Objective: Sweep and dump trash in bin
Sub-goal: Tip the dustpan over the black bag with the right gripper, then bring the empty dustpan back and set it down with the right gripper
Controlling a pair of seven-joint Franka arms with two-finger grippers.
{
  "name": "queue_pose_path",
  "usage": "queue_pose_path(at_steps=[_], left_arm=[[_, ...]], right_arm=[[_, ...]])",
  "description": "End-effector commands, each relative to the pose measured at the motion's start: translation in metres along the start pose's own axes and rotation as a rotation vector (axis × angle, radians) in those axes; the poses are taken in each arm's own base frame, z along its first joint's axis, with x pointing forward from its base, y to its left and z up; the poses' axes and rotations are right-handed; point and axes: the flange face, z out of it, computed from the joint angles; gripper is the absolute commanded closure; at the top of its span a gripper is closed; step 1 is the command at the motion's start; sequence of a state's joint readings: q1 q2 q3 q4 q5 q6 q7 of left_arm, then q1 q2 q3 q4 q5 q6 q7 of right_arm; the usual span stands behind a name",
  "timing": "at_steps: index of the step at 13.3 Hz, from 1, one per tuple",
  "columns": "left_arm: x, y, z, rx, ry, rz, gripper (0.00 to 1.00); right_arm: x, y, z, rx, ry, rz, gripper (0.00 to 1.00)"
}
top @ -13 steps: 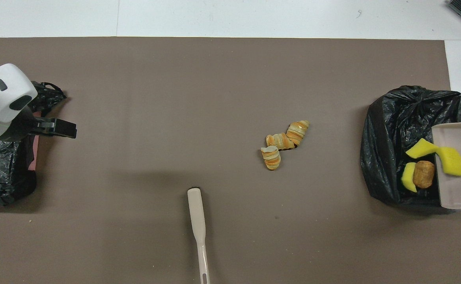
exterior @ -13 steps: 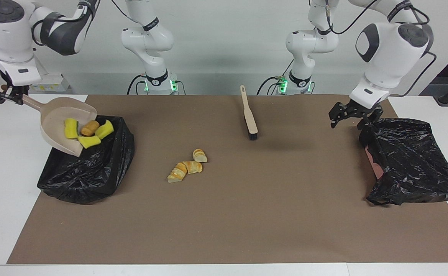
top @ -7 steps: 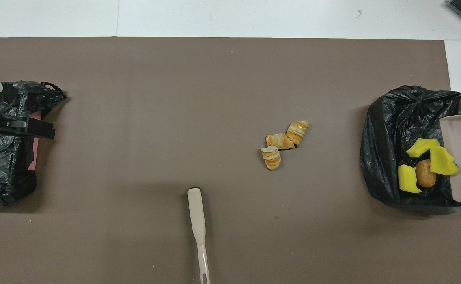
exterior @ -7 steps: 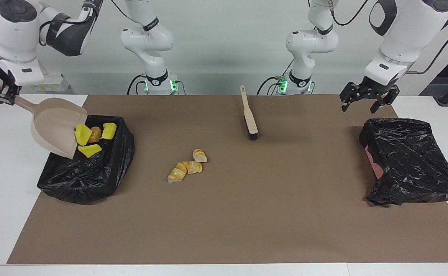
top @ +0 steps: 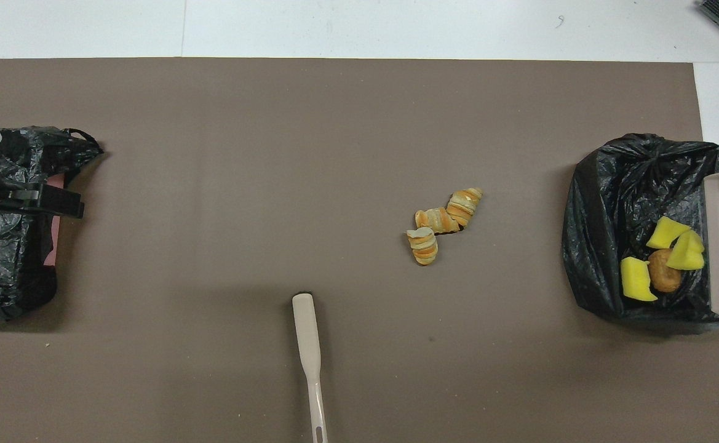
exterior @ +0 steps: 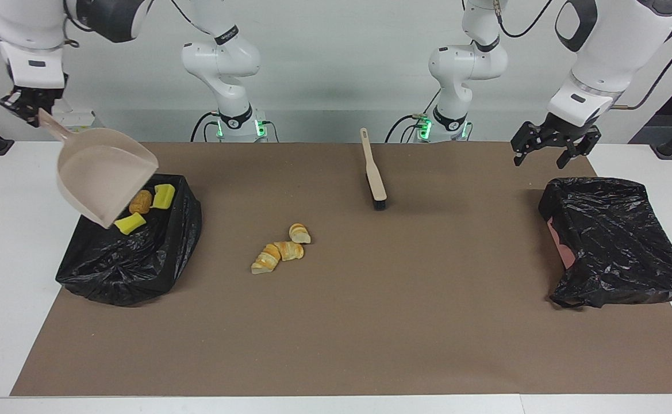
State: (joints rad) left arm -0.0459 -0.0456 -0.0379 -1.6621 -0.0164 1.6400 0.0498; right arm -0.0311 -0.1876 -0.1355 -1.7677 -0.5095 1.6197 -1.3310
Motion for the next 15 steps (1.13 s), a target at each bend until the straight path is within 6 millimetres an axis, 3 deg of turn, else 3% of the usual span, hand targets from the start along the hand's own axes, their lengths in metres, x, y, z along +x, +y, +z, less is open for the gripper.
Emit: queue_pose_path(at_steps=[1,5,10,11,13,15], left_arm=[[-0.005,-0.003,-0.004,0.015,-0.011,-0.001,0.0],[-0.008,-0.006,-0.003,0.015,-0.011,0.013,0.0],[-0.01,-0.005,-0.002,0.015,-0.014,0.014,0.0],[-0.01,-0.005,-0.001,0.015,-0.017,0.014,0.0],[-0.011,-0.005,-0.001,0.015,-0.017,0.014,0.0],[-0.011,-0.005,-0.002,0.015,-0.017,0.014,0.0]], right_arm=[[0.04,-0.021,-0.014,0.036,0.082,0.186,1.0],[0.145,-0.067,-0.052,0.133,0.186,0.505,1.0],[0.264,-0.109,-0.079,0.296,0.28,0.804,1.0],[0.303,-0.124,-0.086,0.319,0.291,0.876,1.0],[0.363,-0.144,-0.097,0.365,0.323,0.979,1.0],[0.436,-0.172,-0.091,0.397,0.353,1.033,1.0]])
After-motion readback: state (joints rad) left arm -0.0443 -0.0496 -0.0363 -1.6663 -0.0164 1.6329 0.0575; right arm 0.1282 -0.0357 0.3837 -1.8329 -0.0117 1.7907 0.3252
